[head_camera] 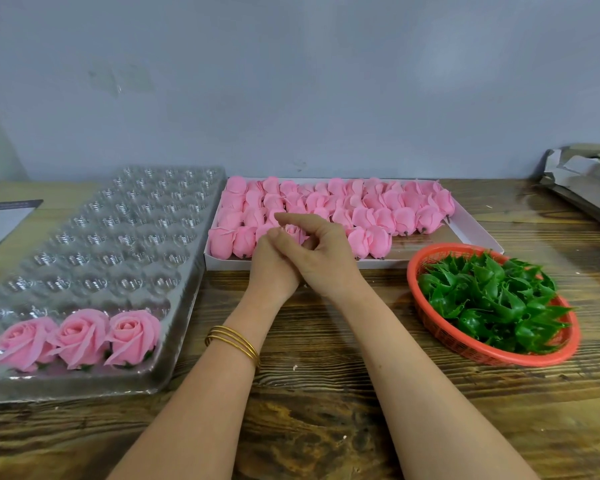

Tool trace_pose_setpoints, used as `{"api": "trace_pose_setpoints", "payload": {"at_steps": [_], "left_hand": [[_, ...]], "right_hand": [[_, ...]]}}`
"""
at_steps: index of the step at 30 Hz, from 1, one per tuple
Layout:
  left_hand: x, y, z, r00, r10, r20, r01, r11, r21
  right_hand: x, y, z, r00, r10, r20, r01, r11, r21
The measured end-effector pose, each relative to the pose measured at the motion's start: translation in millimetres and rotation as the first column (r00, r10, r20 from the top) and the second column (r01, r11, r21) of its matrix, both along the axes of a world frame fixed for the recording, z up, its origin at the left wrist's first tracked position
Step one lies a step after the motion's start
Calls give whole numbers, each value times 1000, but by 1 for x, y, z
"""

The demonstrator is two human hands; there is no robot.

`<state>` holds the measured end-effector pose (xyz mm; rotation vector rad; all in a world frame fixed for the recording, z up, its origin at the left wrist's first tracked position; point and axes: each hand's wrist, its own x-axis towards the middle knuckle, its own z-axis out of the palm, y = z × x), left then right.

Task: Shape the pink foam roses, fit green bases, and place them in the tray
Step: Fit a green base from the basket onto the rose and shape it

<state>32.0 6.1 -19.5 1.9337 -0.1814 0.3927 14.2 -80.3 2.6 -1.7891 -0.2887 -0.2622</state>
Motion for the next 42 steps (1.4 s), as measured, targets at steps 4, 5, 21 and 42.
{"api": "trace_pose_setpoints", "payload": {"at_steps": [4, 5, 21, 42], "left_hand": [[0, 3, -7, 997, 18, -78, -24, 996, -85], [-4, 4, -10, 996, 31, -85, -40, 995, -95], [-2, 1, 4, 998, 50, -27, -52, 993, -108], [-6, 5, 0, 994, -81, 70, 92, 981, -171]], "right_hand": [[1, 0, -3, 999, -10, 51, 17, 992, -123], [2, 0, -4, 998, -17, 61, 25, 989, -143], [1, -6, 2, 995, 44, -88, -43, 999, 18], [8, -14, 2, 965, 38, -258, 73, 912, 405]]}}
